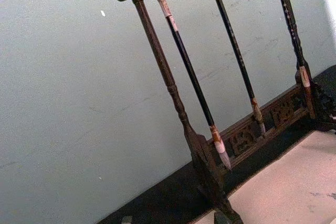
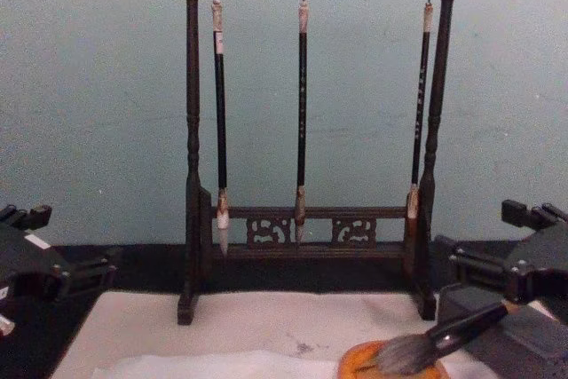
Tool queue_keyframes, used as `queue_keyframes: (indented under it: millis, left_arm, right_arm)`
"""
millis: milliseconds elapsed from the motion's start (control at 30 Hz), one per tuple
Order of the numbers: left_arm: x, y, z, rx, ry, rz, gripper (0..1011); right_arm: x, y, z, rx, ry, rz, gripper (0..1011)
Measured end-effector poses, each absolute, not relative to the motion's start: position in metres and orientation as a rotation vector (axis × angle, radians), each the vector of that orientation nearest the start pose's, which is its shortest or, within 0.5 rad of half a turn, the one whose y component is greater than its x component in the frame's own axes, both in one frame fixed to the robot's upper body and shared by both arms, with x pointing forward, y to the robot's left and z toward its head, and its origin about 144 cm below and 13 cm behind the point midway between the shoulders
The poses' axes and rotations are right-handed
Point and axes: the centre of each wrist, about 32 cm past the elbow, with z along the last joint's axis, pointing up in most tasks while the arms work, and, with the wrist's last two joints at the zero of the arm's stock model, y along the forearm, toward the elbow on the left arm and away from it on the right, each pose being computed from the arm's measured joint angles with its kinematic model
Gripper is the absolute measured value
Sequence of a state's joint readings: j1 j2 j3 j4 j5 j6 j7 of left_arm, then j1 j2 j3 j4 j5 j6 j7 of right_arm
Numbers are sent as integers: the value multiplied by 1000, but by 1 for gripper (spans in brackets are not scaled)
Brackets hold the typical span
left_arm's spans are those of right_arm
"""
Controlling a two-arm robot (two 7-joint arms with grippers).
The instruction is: Pick up the brush from the inkstone, write on the paper, then place the brush back to its original position.
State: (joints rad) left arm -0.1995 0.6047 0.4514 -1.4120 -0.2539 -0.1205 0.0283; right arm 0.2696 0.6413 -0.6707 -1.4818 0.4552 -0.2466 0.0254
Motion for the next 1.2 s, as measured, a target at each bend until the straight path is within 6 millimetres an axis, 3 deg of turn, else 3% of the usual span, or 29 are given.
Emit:
queue_keyframes:
  millis: [1200]
  left_arm:
    - [489,310,1140,304,-285,1248,1010]
  right_arm:
    - [480,-259,1140,-119,-244,-1021,1000]
